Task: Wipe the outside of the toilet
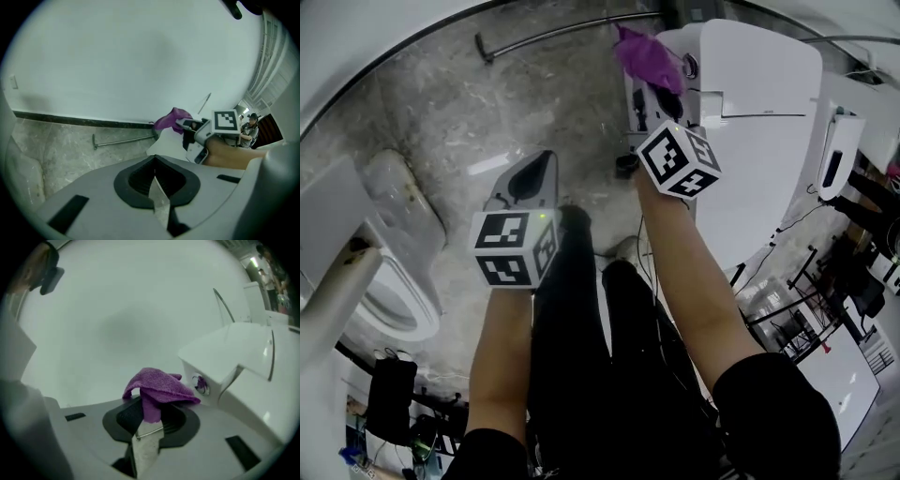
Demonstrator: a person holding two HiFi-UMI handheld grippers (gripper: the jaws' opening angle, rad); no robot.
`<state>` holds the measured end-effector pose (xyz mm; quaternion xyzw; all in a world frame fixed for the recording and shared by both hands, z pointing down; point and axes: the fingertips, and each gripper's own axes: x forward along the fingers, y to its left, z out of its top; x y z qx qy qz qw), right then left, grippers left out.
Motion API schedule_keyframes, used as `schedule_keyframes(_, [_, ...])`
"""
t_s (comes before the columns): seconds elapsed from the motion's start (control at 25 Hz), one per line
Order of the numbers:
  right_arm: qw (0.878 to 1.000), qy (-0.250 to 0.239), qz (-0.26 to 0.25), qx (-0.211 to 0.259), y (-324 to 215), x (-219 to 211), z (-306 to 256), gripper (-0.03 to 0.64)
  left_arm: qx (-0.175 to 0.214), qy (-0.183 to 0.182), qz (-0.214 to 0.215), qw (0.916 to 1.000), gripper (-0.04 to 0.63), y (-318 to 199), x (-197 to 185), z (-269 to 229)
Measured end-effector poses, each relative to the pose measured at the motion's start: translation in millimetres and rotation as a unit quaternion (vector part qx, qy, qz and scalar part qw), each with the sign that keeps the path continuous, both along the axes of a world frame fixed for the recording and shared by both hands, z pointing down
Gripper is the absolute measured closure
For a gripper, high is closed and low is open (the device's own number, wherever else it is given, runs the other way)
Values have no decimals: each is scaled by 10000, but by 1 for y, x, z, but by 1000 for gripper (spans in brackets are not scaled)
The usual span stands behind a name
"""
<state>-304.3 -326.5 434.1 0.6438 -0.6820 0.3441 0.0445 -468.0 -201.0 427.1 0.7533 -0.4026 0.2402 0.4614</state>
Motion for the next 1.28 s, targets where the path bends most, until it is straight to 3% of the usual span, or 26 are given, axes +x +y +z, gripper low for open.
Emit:
schedule_keyframes(0.2, [9960, 654, -567, 204, 48, 17, -56, 540, 433, -301, -159, 9985, 588, 5, 5, -31])
schedule_keyframes(0.36, [9938, 784, -718, 337, 92, 50, -98, 540, 653, -336, -258, 9970, 588, 27, 37, -65])
schedule_keyframes(0.6, [9927, 852, -685, 517, 170, 118, -157, 540, 1016, -326, -138, 9942, 588, 73, 100, -133])
schedule_keyframes(0.8, [9923, 941, -485, 643, 258, 179, -227, 540, 1218, -110, -183, 9923, 588, 138, 158, -209])
schedule_keyframes(0.96, [9901, 899, -231, 1053, 313, 229, -291, 540, 1574, -2, -155, 9874, 588, 181, 211, -277])
schedule_keyframes(1.16, [9861, 718, 143, 1493, 393, 282, -380, 540, 2040, -179, 140, 9787, 588, 260, 273, -364])
schedule_keyframes(1.28, [9815, 635, 94, 1802, 440, 299, -443, 540, 2272, -101, 314, 9733, 588, 309, 308, -420])
